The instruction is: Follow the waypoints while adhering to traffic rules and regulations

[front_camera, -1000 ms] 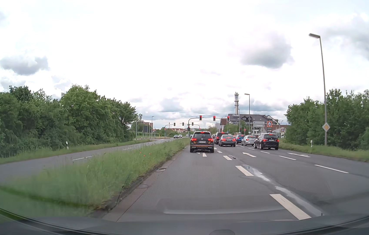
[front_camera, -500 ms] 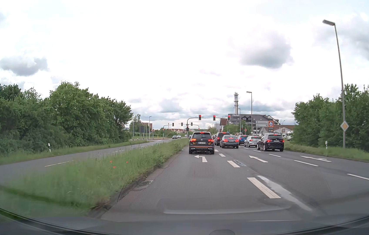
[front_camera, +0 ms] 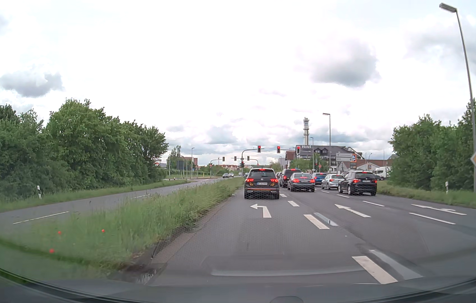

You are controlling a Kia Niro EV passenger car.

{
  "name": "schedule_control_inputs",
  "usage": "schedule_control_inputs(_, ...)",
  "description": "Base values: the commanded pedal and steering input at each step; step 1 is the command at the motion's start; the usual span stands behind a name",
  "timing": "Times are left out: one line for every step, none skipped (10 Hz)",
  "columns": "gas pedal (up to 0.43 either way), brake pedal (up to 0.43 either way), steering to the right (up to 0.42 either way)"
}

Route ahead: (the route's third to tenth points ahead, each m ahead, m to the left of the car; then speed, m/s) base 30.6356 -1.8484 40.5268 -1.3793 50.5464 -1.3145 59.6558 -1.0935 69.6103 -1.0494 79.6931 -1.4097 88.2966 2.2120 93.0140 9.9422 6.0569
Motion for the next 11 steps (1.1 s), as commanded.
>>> schedule_control_inputs(0.000,0.116,-0.006)
schedule_control_inputs(0.000,0.116,-0.006)
schedule_control_inputs(0.000,0.122,-0.006)
schedule_control_inputs(0.000,0.134,-0.006)
schedule_control_inputs(0.000,0.140,-0.006)
schedule_control_inputs(0.000,0.140,-0.006)
schedule_control_inputs(0.000,0.146,-0.006)
schedule_control_inputs(0.000,0.146,-0.006)
schedule_control_inputs(0.000,0.152,-0.006)
schedule_control_inputs(0.000,0.152,-0.006)
schedule_control_inputs(0.000,0.152,-0.006)
